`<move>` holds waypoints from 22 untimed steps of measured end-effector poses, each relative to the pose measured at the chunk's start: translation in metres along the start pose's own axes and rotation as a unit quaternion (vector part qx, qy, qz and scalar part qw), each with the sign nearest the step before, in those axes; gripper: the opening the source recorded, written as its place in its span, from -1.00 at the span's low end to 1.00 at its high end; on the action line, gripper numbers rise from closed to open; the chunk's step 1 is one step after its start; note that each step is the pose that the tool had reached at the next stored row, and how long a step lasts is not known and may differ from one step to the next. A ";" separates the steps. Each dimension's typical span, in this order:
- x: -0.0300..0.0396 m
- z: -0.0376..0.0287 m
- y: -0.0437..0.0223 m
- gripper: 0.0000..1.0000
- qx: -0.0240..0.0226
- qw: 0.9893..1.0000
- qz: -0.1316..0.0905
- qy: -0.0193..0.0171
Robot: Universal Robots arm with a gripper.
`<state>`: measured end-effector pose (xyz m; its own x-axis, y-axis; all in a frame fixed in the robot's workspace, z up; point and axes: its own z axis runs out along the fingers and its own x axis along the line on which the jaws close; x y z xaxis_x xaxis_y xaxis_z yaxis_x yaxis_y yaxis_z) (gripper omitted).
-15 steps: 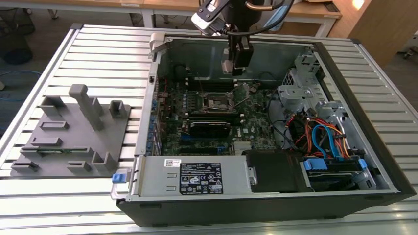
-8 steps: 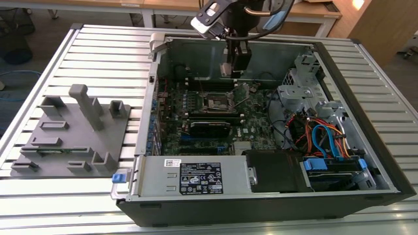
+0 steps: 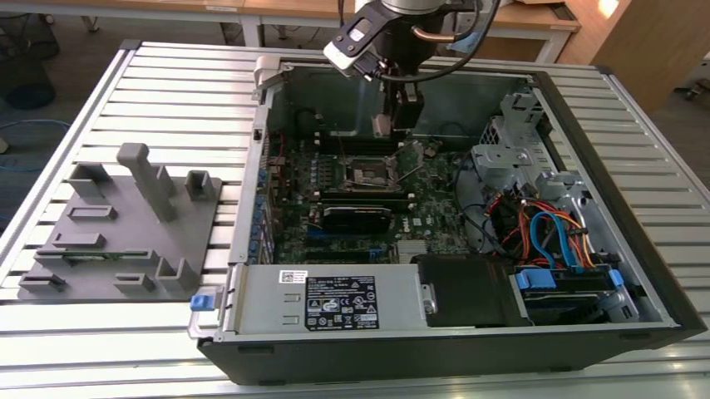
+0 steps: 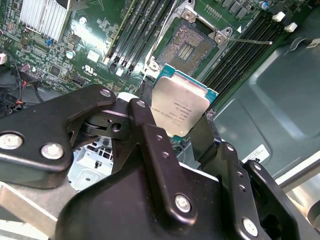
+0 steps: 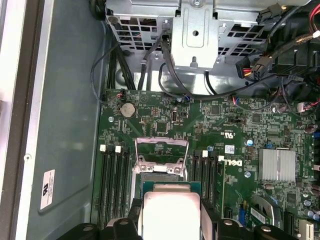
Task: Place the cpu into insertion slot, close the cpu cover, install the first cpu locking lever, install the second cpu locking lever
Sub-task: 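Place the cpu into insertion slot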
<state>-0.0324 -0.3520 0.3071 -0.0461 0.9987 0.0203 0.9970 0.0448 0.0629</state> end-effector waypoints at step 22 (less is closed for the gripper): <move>-0.0001 0.0061 -0.0004 0.08 0.000 1.000 0.000 0.000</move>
<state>-0.0324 -0.3520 0.3010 -0.0461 0.9987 0.0203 0.9970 0.0448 0.0629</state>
